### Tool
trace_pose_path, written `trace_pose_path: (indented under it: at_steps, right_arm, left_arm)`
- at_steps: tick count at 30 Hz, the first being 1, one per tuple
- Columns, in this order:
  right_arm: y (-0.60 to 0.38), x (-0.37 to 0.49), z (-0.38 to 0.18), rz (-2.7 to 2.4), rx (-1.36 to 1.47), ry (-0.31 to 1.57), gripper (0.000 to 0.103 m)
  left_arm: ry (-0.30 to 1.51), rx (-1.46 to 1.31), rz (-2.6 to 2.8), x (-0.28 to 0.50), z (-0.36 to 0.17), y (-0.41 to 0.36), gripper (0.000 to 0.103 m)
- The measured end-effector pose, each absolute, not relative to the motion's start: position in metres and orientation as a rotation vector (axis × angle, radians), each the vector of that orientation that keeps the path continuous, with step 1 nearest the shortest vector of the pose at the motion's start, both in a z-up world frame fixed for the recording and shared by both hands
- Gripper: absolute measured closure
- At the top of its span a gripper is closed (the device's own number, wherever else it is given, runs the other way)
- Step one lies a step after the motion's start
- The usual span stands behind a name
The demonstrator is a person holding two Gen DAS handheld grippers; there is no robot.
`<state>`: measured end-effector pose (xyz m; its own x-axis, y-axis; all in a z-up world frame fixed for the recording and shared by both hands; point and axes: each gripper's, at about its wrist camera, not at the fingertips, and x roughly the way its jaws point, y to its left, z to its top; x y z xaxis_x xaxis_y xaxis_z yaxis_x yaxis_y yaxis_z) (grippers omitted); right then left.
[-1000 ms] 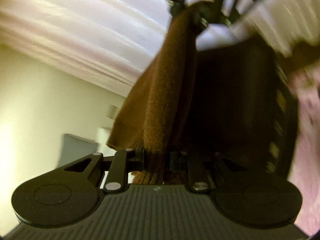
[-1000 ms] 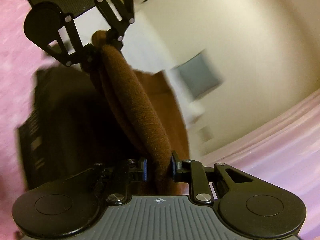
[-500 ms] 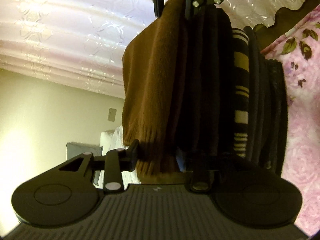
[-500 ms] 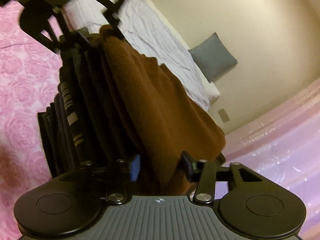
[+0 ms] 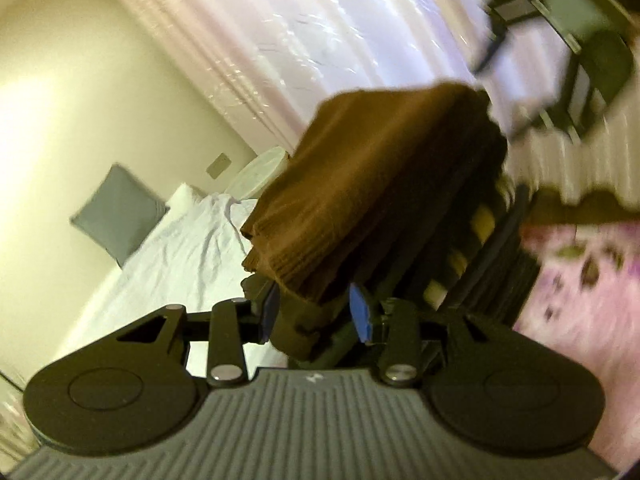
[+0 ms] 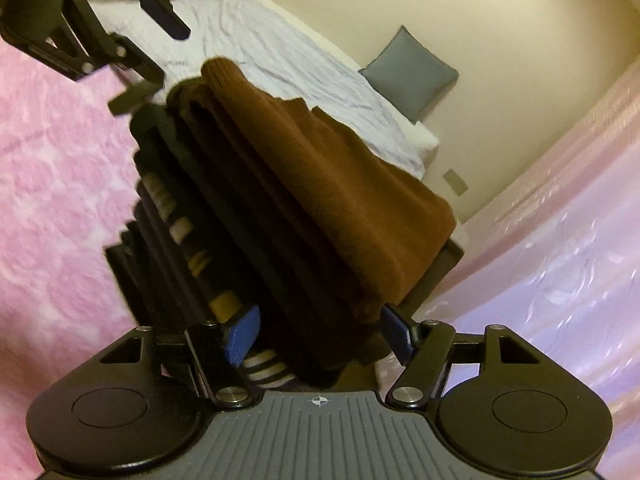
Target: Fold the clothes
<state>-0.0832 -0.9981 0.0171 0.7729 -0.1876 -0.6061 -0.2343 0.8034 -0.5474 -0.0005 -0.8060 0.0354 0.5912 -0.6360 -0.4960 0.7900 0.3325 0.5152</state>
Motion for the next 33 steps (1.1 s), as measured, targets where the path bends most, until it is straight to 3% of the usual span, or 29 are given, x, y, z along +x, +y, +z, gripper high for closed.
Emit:
trace_pose_path:
  at_steps: [3, 5, 7, 10, 12, 15, 20, 33]
  right_arm:
    - [-0.992, -0.094, 0.017, 0.016, -0.515, 0.706, 0.03]
    - [-0.988, -0.105, 0.015, 0.0, -0.38, 0.705, 0.011]
    - [-0.984, -0.116, 0.01, -0.02, -0.229, 0.712, 0.01]
    - [-0.974, -0.13, -0.007, -0.049, -0.039, 0.764, 0.009]
    - [-0.967, -0.14, -0.017, -0.072, 0.064, 0.796, 0.001]
    - [-0.963, -0.152, -0.028, -0.118, 0.214, 0.841, 0.0]
    - [-0.963, -0.164, -0.024, -0.193, 0.364, 0.869, 0.0]
    - [-0.926, -0.193, 0.031, -0.297, 0.28, 0.797, 0.0]
  left_arm:
    - [0.307, 0.701, -0.94, -0.004, 0.037, -0.803, 0.061]
    - [0.389, 0.62, -0.929, -0.006, 0.033, -0.798, 0.056]
    - [0.493, 0.528, -0.908, -0.009, 0.027, -0.788, 0.051]
    - [0.633, 0.419, -0.873, -0.018, 0.011, -0.773, 0.032]
    - [0.718, 0.368, -0.855, -0.024, 0.0, -0.765, 0.014]
    - [0.815, 0.291, -0.829, -0.034, -0.005, -0.75, 0.004]
    - [0.844, 0.202, -0.753, -0.05, -0.001, -0.735, 0.002]
    - [0.826, 0.083, -0.68, -0.068, 0.033, -0.691, 0.002]
